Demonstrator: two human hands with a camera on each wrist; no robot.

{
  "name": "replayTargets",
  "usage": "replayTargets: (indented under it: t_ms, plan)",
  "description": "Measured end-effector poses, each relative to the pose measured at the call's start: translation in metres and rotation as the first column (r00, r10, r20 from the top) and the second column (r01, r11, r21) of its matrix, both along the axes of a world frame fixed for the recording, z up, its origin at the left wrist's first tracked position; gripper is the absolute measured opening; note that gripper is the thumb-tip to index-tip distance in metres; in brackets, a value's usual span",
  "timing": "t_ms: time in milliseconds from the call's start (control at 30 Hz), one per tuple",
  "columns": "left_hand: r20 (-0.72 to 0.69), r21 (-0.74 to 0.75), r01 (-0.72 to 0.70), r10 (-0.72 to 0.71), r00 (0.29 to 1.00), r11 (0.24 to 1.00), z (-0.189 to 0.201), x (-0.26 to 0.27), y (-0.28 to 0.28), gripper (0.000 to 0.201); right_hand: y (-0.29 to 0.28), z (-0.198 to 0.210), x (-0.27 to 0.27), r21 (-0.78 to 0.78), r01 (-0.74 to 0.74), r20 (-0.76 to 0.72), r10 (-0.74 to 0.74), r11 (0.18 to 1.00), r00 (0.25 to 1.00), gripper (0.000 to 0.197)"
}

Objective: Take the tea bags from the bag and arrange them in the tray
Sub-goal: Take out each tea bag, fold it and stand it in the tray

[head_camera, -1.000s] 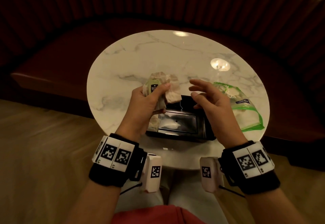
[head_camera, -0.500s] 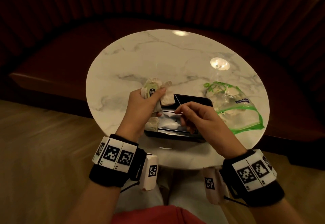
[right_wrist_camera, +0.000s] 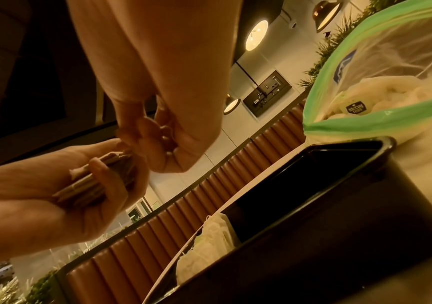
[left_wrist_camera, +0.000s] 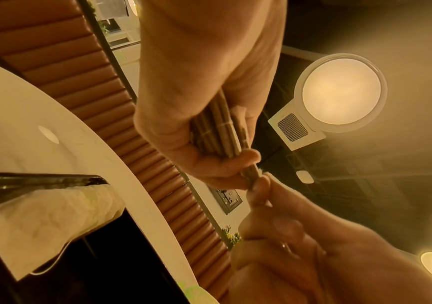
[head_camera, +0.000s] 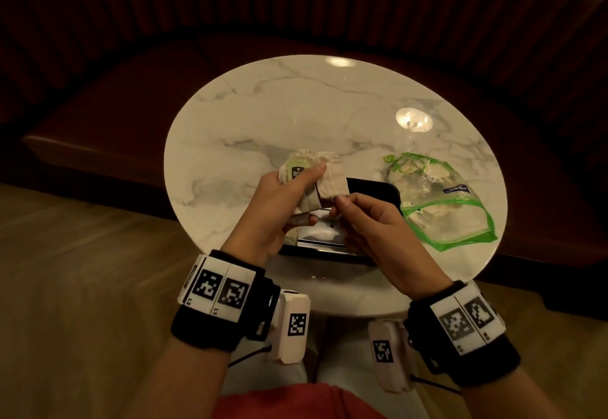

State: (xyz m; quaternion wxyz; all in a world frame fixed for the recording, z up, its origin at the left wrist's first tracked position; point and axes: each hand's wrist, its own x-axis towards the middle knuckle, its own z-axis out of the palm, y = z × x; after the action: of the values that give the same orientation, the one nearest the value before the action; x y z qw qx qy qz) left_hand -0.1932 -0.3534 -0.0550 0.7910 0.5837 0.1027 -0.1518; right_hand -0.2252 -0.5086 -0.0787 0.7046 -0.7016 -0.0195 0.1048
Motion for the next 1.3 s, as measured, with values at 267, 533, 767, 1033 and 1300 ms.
replayTargets:
  t_ms: [267, 533, 767, 1033, 1300]
  plan:
    - [-0.025, -0.031, 0.029, -0.03, 0.999, 0.999, -0.001, 0.001, -0.001, 0.019, 0.004, -0.004, 0.003, -0.039, 0.048, -0.006, -0.048, 0.998, 0.999, 0.057]
    - [0.004, 0.013, 0.054, -0.054, 0.999, 0.998, -0.003, -0.002, -0.003, 0.03, 0.008, -0.01, 0.002, -0.025, 0.103, -0.012, -0.104, 0.994, 0.995, 0.038]
    - [0.013, 0.008, -0.002, 0.002, 1.0, 1.0, -0.006, 0.0, -0.002, 0.025, 0.007, -0.007, -0.002, -0.03, 0.065, -0.03, -0.066, 0.997, 0.997, 0.029]
    - [-0.019, -0.072, -0.036, 0.035, 0.999, 0.997, 0.001, 0.001, 0.003, 0.011, -0.005, -0.02, -0.007, -0.01, 0.039, -0.136, -0.04, 0.999, 0.99, 0.026]
    - [-0.022, -0.014, 0.03, -0.03, 0.999, 0.999, 0.004, -0.001, 0.004, 0.012, -0.02, -0.019, 0.009, -0.056, 0.002, -0.155, -0.011, 0.998, 0.988, 0.01]
